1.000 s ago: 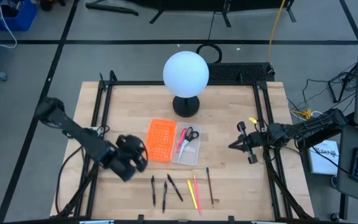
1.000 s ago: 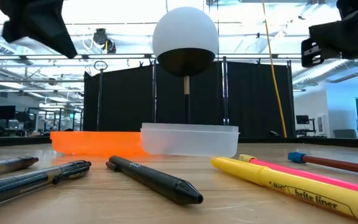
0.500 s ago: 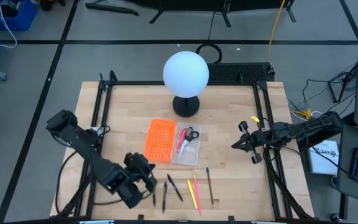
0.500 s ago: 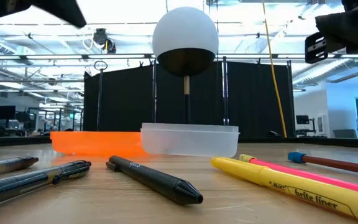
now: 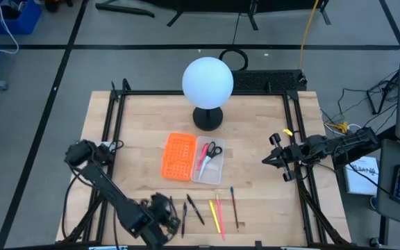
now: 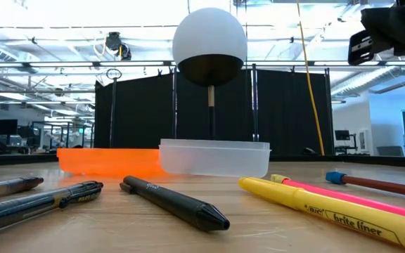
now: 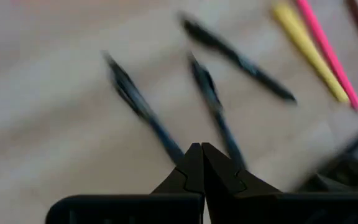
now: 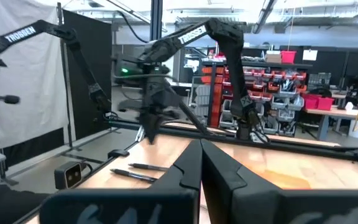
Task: Pick & place school supplies into a supply box
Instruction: Put the left black pen into the supply box, then put the brown pencil into the supply box
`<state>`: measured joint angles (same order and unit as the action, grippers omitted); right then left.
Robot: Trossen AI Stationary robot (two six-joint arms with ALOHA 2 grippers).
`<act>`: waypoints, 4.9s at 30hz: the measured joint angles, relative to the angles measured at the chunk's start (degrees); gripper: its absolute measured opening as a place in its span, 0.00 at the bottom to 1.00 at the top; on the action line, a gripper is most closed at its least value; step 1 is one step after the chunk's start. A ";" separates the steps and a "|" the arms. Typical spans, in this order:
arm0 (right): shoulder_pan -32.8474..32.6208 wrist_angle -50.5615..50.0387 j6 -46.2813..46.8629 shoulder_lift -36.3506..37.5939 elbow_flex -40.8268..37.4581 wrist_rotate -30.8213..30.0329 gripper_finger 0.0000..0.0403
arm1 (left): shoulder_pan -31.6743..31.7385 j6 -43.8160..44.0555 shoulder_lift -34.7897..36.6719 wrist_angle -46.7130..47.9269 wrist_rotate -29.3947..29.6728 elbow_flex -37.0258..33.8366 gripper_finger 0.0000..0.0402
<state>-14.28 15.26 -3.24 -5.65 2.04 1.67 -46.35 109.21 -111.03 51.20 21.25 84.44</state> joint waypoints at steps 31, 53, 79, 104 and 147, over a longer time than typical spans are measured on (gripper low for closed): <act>0.00 3.40 -6.10 0.02 0.02 -0.31 0.00 | 2.67 10.44 -11.71 10.85 -11.99 11.09 0.44; 0.00 1.69 -6.43 -0.02 0.02 -0.33 0.00 | 9.26 0.08 -11.05 0.91 -20.86 1.87 0.61; -0.02 0.66 -1.94 -0.02 0.02 -0.11 0.00 | 9.05 -4.13 -10.51 -1.23 -16.00 -0.38 0.07; -0.04 0.23 -0.57 -0.22 0.02 -0.09 0.00 | 32.76 -40.08 -4.13 -1.81 -8.31 13.60 0.06; -0.04 0.10 -3.27 -0.59 0.02 -0.11 0.00 | 41.82 -51.85 -6.35 -10.64 -17.58 3.91 0.34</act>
<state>-14.33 15.35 -6.50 -6.24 2.07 1.56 -4.54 57.37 -117.37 40.56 3.68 88.35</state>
